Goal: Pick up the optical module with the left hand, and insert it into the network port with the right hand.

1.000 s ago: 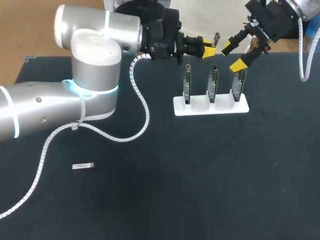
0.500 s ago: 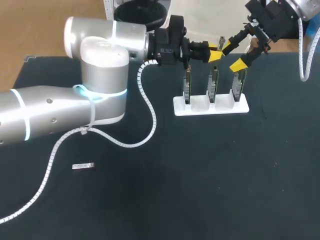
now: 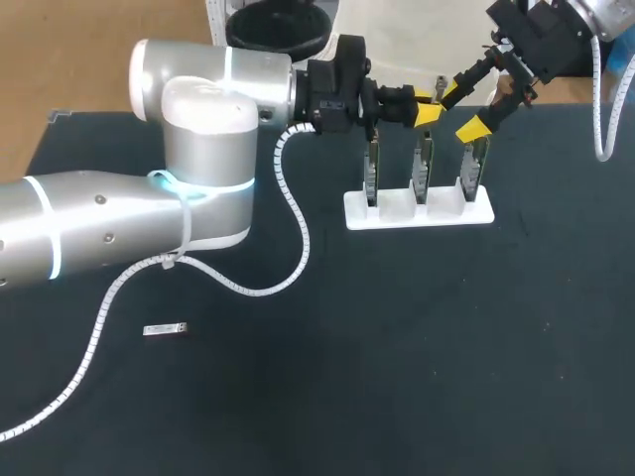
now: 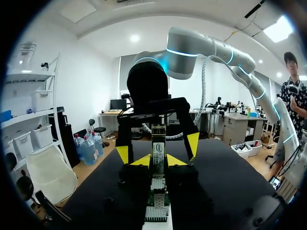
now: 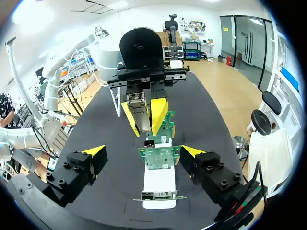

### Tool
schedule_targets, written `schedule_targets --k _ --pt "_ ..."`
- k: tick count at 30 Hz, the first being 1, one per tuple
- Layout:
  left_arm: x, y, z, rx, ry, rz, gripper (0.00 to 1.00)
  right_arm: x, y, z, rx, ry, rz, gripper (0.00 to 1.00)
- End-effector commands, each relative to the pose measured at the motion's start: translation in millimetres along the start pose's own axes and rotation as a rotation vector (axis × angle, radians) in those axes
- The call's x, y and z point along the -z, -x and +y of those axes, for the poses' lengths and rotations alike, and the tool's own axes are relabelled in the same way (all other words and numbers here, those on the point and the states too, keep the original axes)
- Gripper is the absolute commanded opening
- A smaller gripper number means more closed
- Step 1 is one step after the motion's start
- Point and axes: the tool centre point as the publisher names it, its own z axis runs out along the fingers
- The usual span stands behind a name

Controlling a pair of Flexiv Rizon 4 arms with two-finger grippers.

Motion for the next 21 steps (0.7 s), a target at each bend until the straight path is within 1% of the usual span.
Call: schedule_targets --k 1,8,21 --pt "-0.7 -1.8 0.5 0.000 0.002 -0.004 0.00 -0.3 -0.2 0.9 0.000 -0.003 0.000 1.00" --pt "-0.6 -3.8 1.8 0.014 0.018 -0.001 0.00 -0.3 -0.2 0.9 0.000 -0.003 0.000 1.00" --pt "0.9 -7.9 0.6 0.034 0.019 -0.003 0.00 -0.3 -0.2 0.9 0.000 -0.003 0.000 1.00"
